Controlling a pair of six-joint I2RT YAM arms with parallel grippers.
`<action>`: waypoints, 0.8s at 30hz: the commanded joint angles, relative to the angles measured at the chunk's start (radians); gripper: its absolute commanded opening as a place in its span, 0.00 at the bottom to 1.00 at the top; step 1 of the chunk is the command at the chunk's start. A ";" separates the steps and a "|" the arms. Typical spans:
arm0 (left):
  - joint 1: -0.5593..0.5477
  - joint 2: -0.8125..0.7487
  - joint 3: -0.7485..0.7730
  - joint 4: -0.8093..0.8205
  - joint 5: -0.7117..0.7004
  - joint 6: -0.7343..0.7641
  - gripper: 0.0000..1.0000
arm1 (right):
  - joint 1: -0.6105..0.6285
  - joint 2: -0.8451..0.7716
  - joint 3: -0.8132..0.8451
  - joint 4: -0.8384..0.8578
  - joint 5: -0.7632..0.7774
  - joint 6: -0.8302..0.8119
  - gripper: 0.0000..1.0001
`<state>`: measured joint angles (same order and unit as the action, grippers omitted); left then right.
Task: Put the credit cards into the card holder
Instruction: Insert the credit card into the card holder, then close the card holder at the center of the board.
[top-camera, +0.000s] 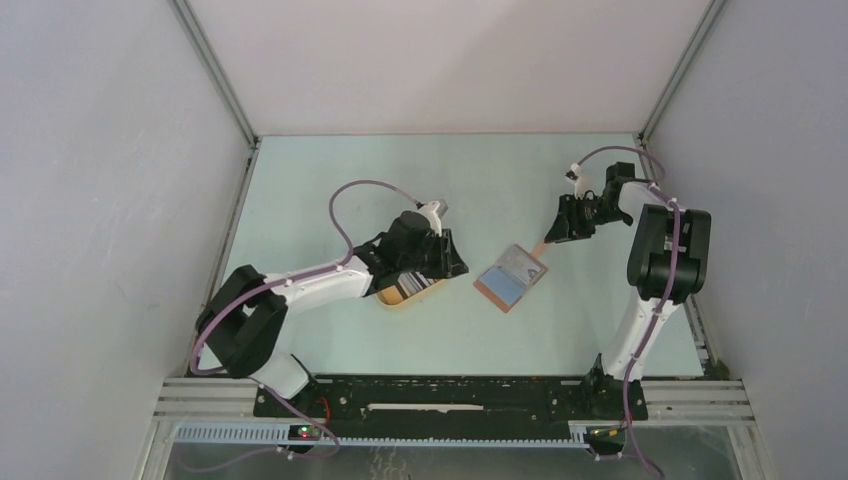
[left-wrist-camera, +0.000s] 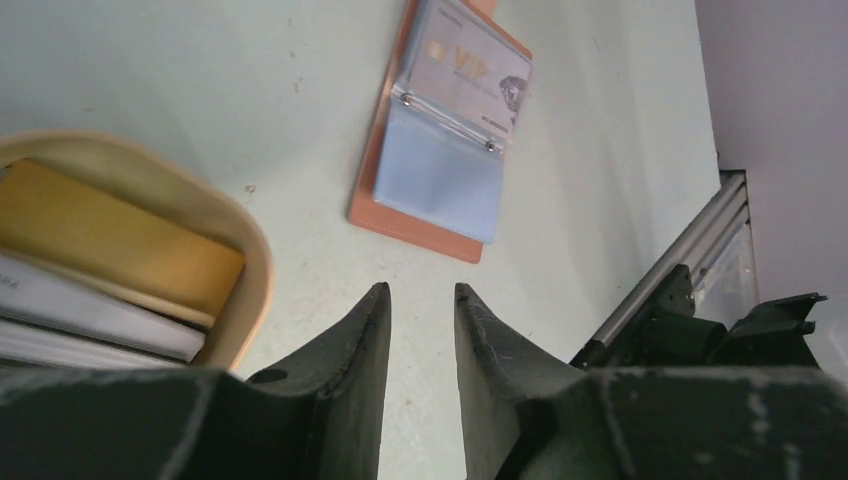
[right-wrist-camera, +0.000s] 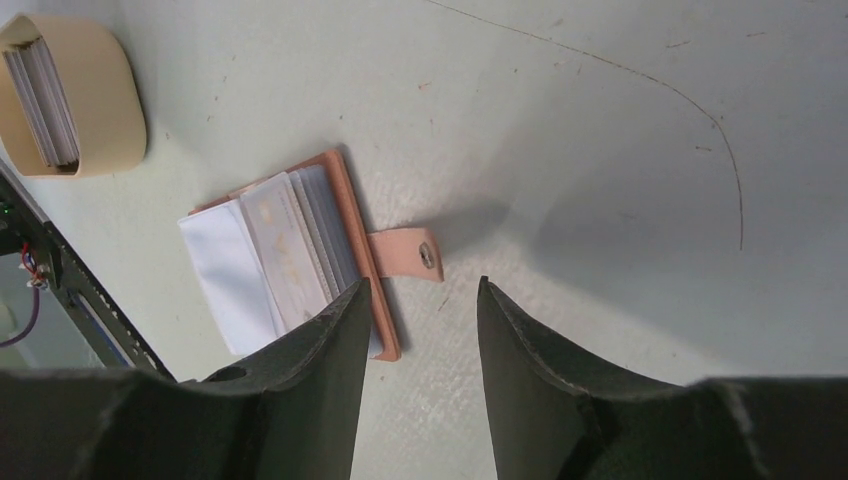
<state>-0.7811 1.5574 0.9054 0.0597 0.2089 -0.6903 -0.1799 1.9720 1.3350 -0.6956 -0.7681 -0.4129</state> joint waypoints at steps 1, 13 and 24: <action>0.001 -0.112 -0.040 0.038 -0.096 0.061 0.35 | 0.017 0.046 0.070 -0.059 0.009 0.001 0.51; 0.002 -0.206 -0.107 0.047 -0.178 0.074 0.38 | 0.057 0.093 0.115 -0.117 -0.015 -0.041 0.32; 0.002 -0.217 -0.127 0.055 -0.187 0.073 0.38 | 0.067 -0.054 0.068 -0.118 -0.060 -0.117 0.00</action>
<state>-0.7811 1.3796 0.8001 0.0872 0.0456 -0.6437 -0.1223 2.0075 1.4067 -0.8082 -0.7910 -0.4896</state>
